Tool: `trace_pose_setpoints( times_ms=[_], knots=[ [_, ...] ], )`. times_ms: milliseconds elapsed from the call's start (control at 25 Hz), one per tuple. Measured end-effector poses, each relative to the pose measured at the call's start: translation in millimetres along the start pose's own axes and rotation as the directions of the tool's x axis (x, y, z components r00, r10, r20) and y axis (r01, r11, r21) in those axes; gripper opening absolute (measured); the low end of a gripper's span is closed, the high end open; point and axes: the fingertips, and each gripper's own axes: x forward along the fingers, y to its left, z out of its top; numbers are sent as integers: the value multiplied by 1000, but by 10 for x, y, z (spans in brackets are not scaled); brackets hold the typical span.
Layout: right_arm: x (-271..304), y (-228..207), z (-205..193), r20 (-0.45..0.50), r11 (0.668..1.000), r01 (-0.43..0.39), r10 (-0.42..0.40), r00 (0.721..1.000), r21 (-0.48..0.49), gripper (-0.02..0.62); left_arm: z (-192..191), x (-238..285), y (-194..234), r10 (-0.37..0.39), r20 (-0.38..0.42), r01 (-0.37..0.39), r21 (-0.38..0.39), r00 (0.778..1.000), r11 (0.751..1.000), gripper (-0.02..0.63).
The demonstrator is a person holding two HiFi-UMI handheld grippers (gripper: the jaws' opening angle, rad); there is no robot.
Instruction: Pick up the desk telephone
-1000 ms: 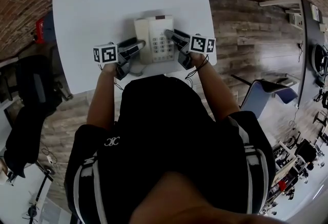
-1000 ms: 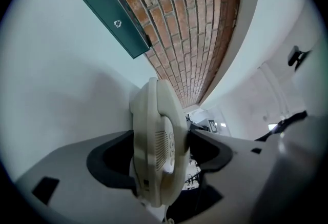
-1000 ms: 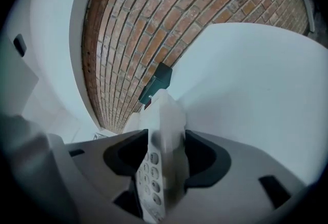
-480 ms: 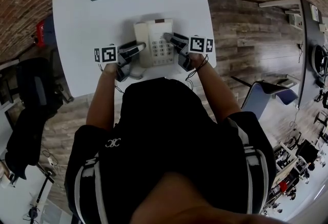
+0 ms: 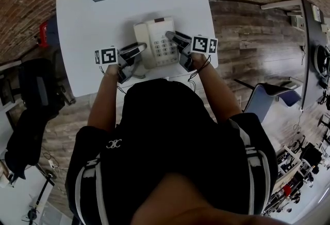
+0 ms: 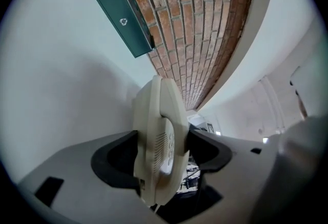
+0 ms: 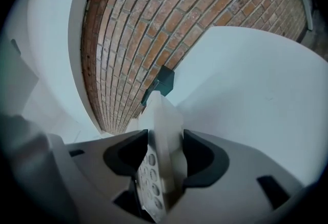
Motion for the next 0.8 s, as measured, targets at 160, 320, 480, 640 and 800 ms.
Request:
trace_pose_setpoints(
  times_ms=[160, 320, 480, 640, 800],
  knots=[
    [-65, 170, 76, 29, 1000, -10, 10, 1000, 10, 201, 95, -86, -171, -5, 24, 4, 37, 1000, 999, 311],
    [-120, 392, 172, 50, 1000, -25, 25, 998, -1, 201, 206, -194, -392, -17, 59, 14, 63, 998, 998, 310],
    [-227, 680, 363, 89, 998, -45, 49, 995, -47, 201, 365, -293, -686, -28, 99, 13, 147, 995, 989, 308],
    [-361, 988, 589, 128, 990, -64, 81, 988, -127, 201, 486, -346, -1024, -40, 128, 10, 223, 991, 975, 308],
    [-517, 1282, 793, 178, 976, -96, 131, 975, -195, 201, 611, -403, -1378, -52, 169, -3, 310, 984, 951, 308]
  ],
)
